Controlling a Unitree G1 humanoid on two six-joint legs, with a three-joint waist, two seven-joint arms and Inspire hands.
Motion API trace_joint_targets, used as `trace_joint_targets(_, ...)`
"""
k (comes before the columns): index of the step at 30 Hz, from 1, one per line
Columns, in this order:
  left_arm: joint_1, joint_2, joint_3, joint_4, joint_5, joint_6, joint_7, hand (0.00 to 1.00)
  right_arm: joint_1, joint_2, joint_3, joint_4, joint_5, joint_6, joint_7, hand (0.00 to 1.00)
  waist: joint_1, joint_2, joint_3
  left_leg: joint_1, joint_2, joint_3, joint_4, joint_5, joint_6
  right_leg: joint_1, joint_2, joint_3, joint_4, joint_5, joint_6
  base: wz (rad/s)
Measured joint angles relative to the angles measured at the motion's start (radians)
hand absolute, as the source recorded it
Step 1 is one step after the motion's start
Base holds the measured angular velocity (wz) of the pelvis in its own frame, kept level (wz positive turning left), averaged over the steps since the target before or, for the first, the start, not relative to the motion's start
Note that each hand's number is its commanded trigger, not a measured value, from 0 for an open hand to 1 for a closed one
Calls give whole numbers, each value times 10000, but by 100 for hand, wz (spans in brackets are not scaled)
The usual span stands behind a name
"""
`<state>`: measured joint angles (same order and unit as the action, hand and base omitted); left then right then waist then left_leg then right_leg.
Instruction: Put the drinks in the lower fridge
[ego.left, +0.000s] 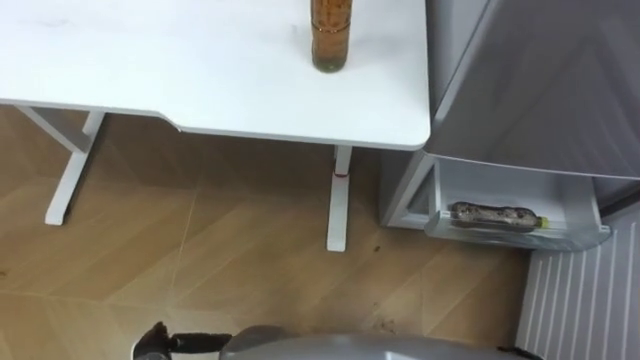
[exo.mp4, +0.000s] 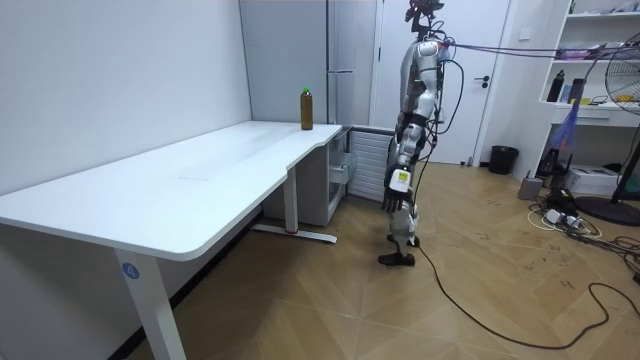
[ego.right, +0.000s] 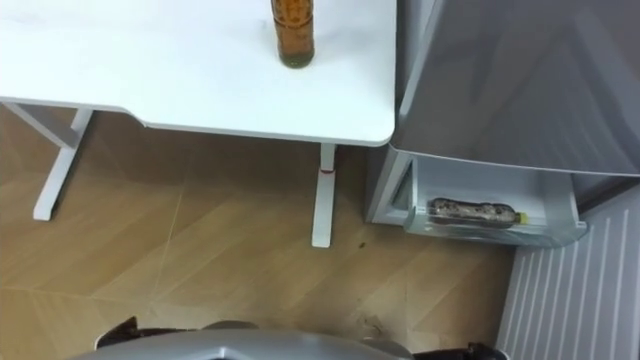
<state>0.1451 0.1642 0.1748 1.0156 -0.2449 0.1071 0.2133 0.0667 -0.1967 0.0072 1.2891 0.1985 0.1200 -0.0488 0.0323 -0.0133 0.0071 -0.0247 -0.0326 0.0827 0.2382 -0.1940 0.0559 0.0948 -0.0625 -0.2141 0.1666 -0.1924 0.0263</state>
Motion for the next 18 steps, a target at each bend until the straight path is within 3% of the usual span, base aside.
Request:
trace_joint_targets(4, 10, -8, 617, -1176, 11, -183, 1206, 0, 34, 0, -118, 113, 159, -14, -39, 0, -7, 25, -4, 166, -21, -13, -62, 1, 0, 176, -1, 3, -86, 1, 0, 0)
trace_joint_targets(8, -15, -133, 1030, -2622, 30, -652, 2681, 0, 321, 34, -127, -76, 313, -229, -35, 0, 3, 68, -36, 226, -15, -19, -103, 2, -2, 214, 22, 164, -96, 1, -1, 0)
trace_joint_targets(10, 26, -222, 1259, -3565, 217, -656, 3197, 0, 381, 89, -341, -55, 240, -238, -29, 0, 7, 61, -42, 224, -15, -49, -91, 2, -5, 244, 37, 166, -107, 2, -2, 3)
trace_joint_targets(13, 86, -243, 1372, -5021, 241, -948, 4164, 0, 428, 99, -568, -70, 206, -284, -22, 0, 3, 96, -65, 301, -11, -44, -107, -5, -18, 267, 44, 187, -114, 4, -4, -2)
trace_joint_targets(15, 139, -330, 1360, -6423, 724, -1201, 4717, 0, 522, 122, -606, -7, 356, -525, -22, 0, 8, 80, -70, 299, -12, -46, -102, -7, -21, 277, 45, 185, -132, 7, -8, 0)
trace_joint_targets(18, 205, -330, 1377, -8137, 1017, -1510, 5199, 0, 551, 131, -598, -10, 334, -672, -20, 0, 59, 76, -94, 309, -4, -25, -119, -7, -21, 264, 46, 192, -129, 7, -8, -1)
